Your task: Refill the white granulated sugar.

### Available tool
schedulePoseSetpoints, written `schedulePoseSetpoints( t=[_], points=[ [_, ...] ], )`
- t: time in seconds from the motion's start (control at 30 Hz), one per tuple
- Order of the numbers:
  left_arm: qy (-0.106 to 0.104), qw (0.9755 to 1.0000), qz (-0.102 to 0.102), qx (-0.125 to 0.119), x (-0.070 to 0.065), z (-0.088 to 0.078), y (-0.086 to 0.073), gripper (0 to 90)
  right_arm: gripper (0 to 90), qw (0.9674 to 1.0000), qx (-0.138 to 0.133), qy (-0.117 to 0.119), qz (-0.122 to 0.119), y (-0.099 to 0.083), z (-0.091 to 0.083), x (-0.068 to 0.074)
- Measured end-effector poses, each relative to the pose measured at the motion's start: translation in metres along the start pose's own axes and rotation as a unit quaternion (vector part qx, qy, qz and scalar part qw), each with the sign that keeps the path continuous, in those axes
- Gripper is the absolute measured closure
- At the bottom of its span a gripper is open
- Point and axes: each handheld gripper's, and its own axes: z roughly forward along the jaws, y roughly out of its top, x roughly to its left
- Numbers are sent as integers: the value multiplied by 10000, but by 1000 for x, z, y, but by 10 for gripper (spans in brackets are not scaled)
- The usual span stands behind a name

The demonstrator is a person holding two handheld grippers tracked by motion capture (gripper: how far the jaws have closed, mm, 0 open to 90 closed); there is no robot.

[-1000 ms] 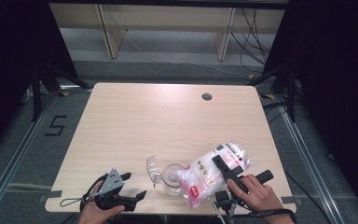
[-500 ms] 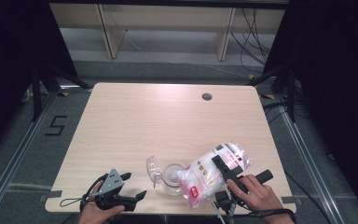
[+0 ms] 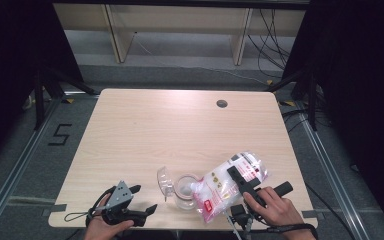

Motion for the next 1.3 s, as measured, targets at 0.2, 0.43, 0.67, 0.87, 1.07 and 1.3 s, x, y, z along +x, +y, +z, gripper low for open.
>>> schedulePoseSetpoints(
  t=[0.2,0.43,0.67,0.87,1.07,1.3],
  points=[
    [11,10000,46,43,0,-1,0,158,521,10000,-7,-6,-3,0,0,0],
    [14,10000,66,39,0,0,0,157,524,10000,11,0,-35,0,-1,-1],
    [18,10000,48,41,0,0,0,158,528,10000,18,-17,36,0,-1,1],
    [20,10000,12,12,0,0,0,158,532,10000,-14,-48,-40,1,0,0],
    [19,10000,72,43,0,-1,0,157,536,10000,6,-28,-51,0,0,0],
    [19,10000,68,43,0,-1,0,157,540,10000,-6,-22,-40,0,1,0]
  ],
)
